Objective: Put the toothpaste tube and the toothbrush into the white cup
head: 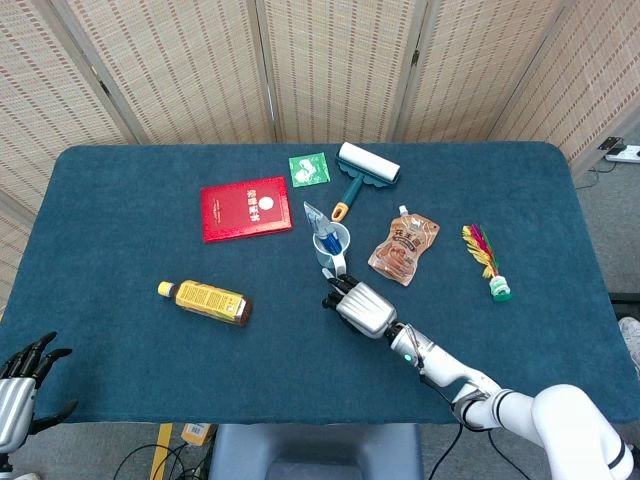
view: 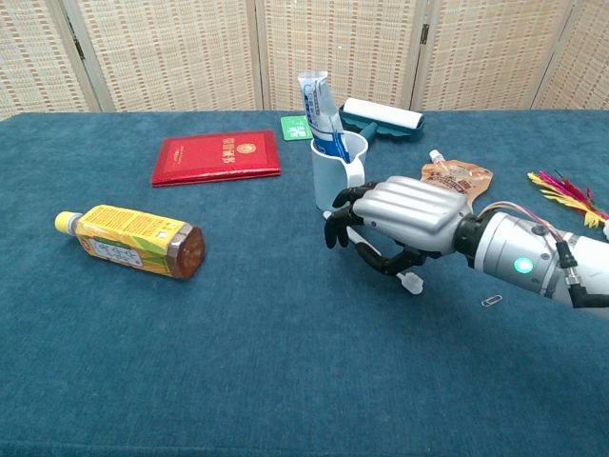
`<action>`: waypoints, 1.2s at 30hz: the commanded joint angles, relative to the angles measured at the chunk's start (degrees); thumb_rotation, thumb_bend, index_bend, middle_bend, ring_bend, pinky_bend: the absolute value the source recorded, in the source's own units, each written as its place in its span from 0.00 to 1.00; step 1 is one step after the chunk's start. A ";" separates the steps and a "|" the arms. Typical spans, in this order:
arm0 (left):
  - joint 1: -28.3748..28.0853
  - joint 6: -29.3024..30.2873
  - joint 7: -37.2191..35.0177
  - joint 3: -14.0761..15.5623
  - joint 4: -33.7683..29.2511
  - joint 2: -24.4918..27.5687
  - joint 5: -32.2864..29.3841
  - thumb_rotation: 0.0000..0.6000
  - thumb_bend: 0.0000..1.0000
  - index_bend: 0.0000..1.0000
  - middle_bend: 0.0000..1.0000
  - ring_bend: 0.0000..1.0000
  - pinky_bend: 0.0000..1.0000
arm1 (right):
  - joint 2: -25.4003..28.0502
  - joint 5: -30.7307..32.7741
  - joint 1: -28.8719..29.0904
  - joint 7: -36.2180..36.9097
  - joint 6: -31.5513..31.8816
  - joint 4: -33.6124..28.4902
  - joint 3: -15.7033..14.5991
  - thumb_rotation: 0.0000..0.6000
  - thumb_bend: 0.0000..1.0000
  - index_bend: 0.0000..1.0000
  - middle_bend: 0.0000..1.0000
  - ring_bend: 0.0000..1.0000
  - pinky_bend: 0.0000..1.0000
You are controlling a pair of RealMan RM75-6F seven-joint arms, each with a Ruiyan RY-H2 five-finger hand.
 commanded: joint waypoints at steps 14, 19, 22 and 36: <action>-0.37 -0.87 -0.85 -0.08 1.31 -0.93 -0.02 1.00 0.22 0.27 0.11 0.14 0.20 | -1.76 -0.29 -2.23 -1.11 2.83 4.59 -2.30 1.00 0.62 0.36 0.39 0.13 0.08; -0.32 -0.75 -0.95 -0.11 1.37 -0.93 -0.01 1.00 0.22 0.27 0.11 0.14 0.20 | -2.67 -0.15 -2.34 -0.28 3.37 6.23 -2.21 1.00 0.62 0.36 0.39 0.13 0.08; -0.27 -0.75 -0.99 -0.05 1.37 -0.85 -0.02 1.00 0.22 0.27 0.11 0.14 0.20 | -2.76 -0.17 -2.41 -0.31 3.40 6.96 -2.39 1.00 0.62 0.36 0.39 0.13 0.08; -0.45 -1.15 -1.15 0.06 1.56 -0.94 0.11 1.00 0.22 0.27 0.11 0.14 0.20 | 1.54 1.30 -7.00 -0.11 5.62 6.66 -3.92 1.00 0.62 0.36 0.40 0.13 0.08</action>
